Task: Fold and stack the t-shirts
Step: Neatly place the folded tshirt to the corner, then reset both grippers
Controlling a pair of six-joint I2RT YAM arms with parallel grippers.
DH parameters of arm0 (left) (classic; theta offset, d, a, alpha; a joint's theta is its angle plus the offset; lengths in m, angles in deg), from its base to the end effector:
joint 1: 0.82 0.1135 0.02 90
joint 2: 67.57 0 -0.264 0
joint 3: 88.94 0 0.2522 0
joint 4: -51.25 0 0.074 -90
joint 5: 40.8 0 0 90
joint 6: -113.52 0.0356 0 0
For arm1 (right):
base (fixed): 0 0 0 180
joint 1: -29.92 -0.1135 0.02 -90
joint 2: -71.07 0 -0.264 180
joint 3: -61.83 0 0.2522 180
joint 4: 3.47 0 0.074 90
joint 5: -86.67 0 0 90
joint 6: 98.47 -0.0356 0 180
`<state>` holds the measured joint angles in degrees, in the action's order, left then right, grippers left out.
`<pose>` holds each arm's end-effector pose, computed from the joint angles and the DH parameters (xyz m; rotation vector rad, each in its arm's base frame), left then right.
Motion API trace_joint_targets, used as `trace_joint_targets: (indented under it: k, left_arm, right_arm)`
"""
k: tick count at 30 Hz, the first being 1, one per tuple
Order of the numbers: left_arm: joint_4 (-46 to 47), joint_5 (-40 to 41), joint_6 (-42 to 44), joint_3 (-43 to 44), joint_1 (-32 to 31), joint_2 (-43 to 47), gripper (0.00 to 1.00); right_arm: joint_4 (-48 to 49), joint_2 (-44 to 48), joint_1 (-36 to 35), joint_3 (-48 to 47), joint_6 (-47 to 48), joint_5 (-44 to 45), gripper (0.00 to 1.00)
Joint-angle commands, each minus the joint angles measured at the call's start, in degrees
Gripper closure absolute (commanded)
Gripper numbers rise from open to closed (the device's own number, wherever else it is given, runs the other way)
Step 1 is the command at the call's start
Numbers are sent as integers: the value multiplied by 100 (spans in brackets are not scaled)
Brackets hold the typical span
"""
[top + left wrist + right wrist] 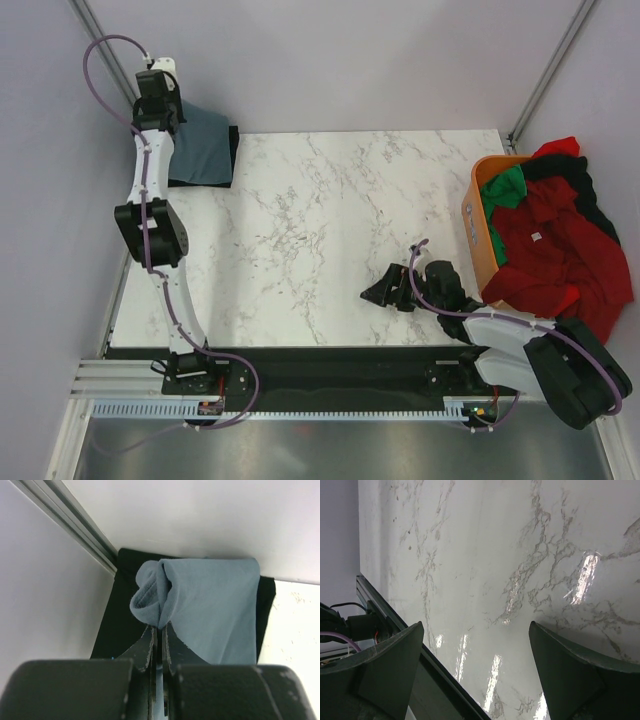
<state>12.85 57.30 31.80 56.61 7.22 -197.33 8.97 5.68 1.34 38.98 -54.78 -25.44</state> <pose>0.5264 0.0794 0.3431 -0.0890 1.9735 0.3251 0.1591 0.1019 0.1294 0.0974 2.2832 1.1478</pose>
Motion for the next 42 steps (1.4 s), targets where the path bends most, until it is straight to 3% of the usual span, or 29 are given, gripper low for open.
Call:
trace_joint_targets:
  k: [1, 6, 9, 10, 11, 12, 14, 15, 17, 23, 27, 31, 36, 40, 42]
  left_arm:
    - [654, -528, 34, 522, 145, -251, 96]
    - [1135, -1038, -36, 857, 234, -769, 94]
    - [1514, -454, 111, 867, 269, -946, 92]
    - [1846, -188, 261, 797, 269, -1068, 84]
    - [2006, 562, 384, 787, 269, -1165, 69]
    - [2120, 962, 586, 805, 269, -1253, 37]
    - [2385, 1979, 658, 857, 269, -1420, 5]
    - [2420, 2159, 675, 849, 269, -1412, 0]
    - [2316, 2511, 519, 840, 269, -1290, 0]
    - [1744, 2399, -774, 279, 155, -395, 0]
    - [1691, 2328, -1379, -765, -318, 519, 0]
    - [1691, 2056, -2205, -2242, -706, 2168, 0]
    - [1673, 493, -3471, -4401, -1031, 4034, 0]
    - [1341, -473, -3481, -5609, -1225, 5379, 0]
    - [718, -1203, -3543, -6074, -1208, 5934, 0]
  right_arm:
    - [-475, -185, 36, 64, 87, 93, 5]
    - [-457, -255, 36, 29, 78, 84, 5]
    - [-449, -273, 28, 21, 69, 93, 5]
    - [-440, -264, 28, 20, 69, 93, 5]
    - [-440, -290, 28, 20, 69, 101, 5]
    - [-431, -308, 28, 3, 60, 101, 5]
    - [-431, -378, 54, -49, 78, 101, 5]
    - [-431, -396, 54, -50, 86, 101, 5]
    - [-431, -405, 54, -59, 87, 93, 5]
    - [-414, -326, 54, -23, 86, 101, 6]
    - [-457, -264, 54, -15, 104, 119, 6]
    - [-501, -194, 54, 12, 113, 119, 6]
    - [-607, -106, 45, 11, 139, 128, 5]
    - [-738, 78, 37, 47, 148, 172, 5]
    - [-791, 157, 37, 56, 139, 181, 5]
